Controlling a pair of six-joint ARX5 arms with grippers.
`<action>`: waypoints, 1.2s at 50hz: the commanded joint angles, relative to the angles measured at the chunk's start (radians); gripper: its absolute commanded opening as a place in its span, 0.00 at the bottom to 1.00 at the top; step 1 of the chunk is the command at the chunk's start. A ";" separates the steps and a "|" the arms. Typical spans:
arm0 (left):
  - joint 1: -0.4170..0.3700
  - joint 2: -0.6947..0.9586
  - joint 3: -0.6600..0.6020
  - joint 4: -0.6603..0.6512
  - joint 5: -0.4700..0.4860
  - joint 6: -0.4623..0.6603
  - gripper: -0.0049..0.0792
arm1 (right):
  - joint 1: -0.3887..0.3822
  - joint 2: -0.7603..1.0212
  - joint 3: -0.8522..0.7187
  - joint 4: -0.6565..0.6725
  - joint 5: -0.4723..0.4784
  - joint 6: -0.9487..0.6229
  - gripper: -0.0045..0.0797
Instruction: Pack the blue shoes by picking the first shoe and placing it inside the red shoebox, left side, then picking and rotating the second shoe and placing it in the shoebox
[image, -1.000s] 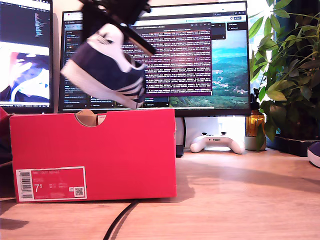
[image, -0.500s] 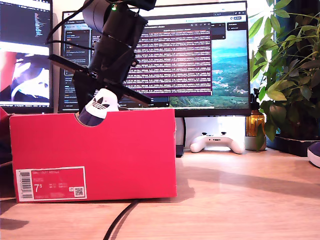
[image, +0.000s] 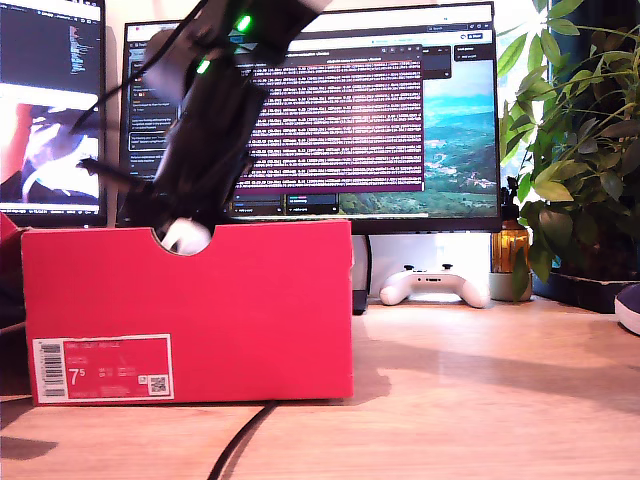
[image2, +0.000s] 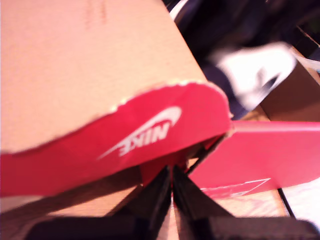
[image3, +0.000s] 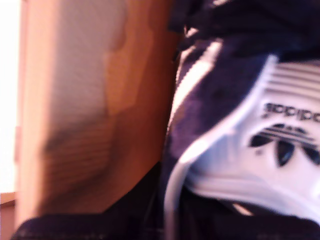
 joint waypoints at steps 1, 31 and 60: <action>-0.003 0.003 -0.023 0.002 0.003 0.011 0.03 | 0.009 0.019 0.018 0.034 -0.015 0.014 0.04; -0.003 0.003 -0.023 -0.021 0.002 0.012 0.03 | 0.016 0.016 0.212 -0.142 -0.061 -0.050 0.44; -0.003 0.003 -0.023 -0.080 0.002 0.012 0.03 | -0.130 0.012 0.461 -0.616 -0.195 -0.240 0.44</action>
